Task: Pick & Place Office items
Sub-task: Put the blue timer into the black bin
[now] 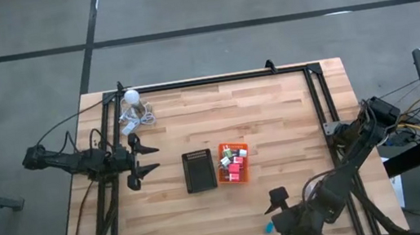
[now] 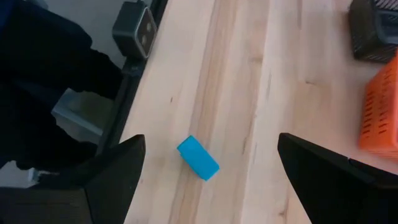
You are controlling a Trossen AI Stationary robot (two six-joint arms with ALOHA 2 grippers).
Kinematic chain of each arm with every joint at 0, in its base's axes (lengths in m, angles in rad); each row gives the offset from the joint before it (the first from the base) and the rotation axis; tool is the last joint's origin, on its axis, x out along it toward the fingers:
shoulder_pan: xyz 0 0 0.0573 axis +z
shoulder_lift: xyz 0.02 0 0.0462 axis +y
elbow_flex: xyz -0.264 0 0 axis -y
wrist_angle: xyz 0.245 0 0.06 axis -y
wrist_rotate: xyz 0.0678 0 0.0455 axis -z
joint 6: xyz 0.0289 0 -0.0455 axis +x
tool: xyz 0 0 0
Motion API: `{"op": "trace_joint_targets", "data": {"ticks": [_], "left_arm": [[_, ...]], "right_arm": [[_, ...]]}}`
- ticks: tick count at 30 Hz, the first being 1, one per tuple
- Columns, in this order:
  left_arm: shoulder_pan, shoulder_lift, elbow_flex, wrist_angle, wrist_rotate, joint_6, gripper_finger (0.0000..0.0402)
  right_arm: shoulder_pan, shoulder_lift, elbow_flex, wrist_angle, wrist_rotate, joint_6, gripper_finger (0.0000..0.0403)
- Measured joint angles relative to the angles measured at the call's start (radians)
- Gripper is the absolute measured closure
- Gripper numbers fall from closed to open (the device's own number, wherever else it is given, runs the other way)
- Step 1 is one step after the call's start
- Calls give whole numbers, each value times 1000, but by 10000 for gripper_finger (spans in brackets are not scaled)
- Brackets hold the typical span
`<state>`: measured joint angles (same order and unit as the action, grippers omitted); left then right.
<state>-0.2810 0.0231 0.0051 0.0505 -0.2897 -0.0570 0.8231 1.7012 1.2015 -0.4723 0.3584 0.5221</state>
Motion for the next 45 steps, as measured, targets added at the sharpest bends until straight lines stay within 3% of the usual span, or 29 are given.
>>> {"op": "trace_joint_targets", "data": {"ticks": [15, 29, 45], "left_arm": [[0, 0, 0, 0, 0, 0, 149], [0, 0, 0, 0, 0, 0, 149], [0, 0, 0, 0, 0, 0, 149]], "right_arm": [[22, 167, -3, 62, -1, -6, 39], [21, 164, -10, 70, 0, -31, 39], [21, 164, -119, 271, 7, -109, 39]]}}
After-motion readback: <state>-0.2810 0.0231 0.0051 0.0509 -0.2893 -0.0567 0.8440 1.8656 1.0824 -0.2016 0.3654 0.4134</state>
